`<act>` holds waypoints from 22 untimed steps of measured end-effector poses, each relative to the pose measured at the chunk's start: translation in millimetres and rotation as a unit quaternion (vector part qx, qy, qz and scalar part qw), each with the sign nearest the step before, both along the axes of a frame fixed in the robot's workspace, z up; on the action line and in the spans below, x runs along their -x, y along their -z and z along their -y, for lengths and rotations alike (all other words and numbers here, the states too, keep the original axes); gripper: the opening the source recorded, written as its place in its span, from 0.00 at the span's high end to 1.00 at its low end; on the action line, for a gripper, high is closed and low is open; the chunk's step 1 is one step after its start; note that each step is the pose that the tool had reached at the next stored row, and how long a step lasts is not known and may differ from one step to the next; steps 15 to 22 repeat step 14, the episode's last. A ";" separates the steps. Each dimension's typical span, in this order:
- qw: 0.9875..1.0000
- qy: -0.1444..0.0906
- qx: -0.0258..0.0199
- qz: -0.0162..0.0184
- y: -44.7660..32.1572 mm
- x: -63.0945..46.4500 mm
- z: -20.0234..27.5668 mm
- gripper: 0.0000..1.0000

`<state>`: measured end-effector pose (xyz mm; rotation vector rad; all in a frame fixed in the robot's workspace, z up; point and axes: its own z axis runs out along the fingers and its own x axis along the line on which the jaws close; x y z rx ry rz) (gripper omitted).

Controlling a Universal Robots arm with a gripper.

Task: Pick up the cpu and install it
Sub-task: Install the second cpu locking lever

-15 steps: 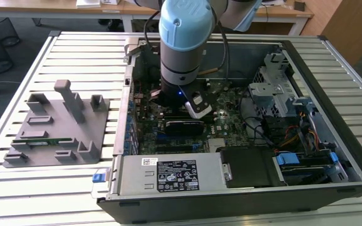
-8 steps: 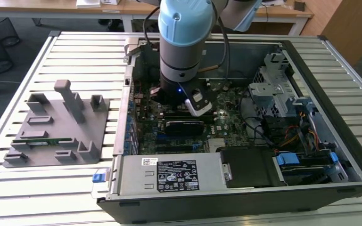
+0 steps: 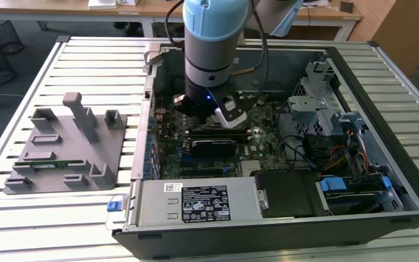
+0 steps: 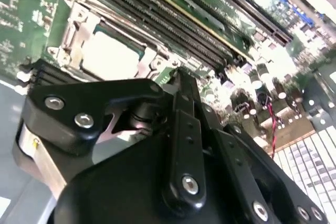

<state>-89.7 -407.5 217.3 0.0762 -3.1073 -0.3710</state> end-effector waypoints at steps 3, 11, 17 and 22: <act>1.000 0.000 0.000 0.000 -8.0 0.0 0.0 0.89; 1.000 0.000 0.000 0.000 -24.4 0.0 0.0 0.89; 1.000 0.000 0.000 0.000 -29.3 0.0 0.0 0.89; 1.000 0.000 0.000 0.000 -29.3 0.0 0.0 0.89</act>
